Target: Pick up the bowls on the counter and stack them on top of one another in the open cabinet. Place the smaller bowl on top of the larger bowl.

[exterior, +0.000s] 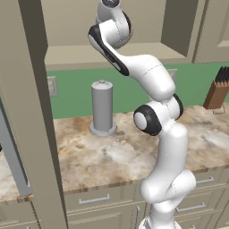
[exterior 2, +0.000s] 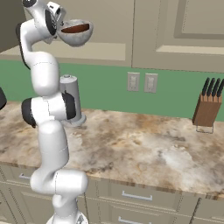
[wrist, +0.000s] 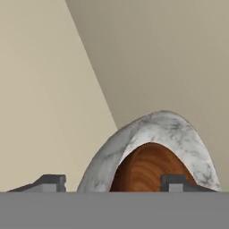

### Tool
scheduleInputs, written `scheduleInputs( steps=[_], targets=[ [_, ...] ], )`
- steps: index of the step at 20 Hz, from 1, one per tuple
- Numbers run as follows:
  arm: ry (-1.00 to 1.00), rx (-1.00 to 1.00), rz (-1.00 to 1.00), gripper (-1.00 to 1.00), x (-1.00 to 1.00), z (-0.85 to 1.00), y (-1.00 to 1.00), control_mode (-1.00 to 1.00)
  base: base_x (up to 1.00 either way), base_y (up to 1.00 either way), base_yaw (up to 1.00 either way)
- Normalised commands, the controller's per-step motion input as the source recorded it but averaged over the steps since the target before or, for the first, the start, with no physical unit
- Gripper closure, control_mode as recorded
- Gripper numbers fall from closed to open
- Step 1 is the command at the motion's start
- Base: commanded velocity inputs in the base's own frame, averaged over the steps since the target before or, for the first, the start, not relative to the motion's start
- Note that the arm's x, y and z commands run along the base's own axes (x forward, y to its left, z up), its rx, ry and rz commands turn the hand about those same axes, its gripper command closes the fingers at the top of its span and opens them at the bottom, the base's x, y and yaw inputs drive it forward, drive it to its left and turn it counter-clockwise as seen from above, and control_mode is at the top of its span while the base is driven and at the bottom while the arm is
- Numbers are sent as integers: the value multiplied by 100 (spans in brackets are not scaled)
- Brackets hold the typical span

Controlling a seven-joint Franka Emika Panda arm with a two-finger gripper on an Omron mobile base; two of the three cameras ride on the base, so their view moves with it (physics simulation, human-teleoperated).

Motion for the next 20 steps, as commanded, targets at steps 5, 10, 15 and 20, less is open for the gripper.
scheduleInputs(
  steps=[5,10,15,20],
  targets=[
    [-8,0,1,-100,-5,22,0,-100,0,0,0],
    [-2,-2,0,-100,-21,4,7,-100,0,0,0],
    [-1,-1,0,-100,-41,-4,6,-100,0,0,0],
    [-2,0,0,-100,-57,0,0,-100,0,0,0]
  ],
)
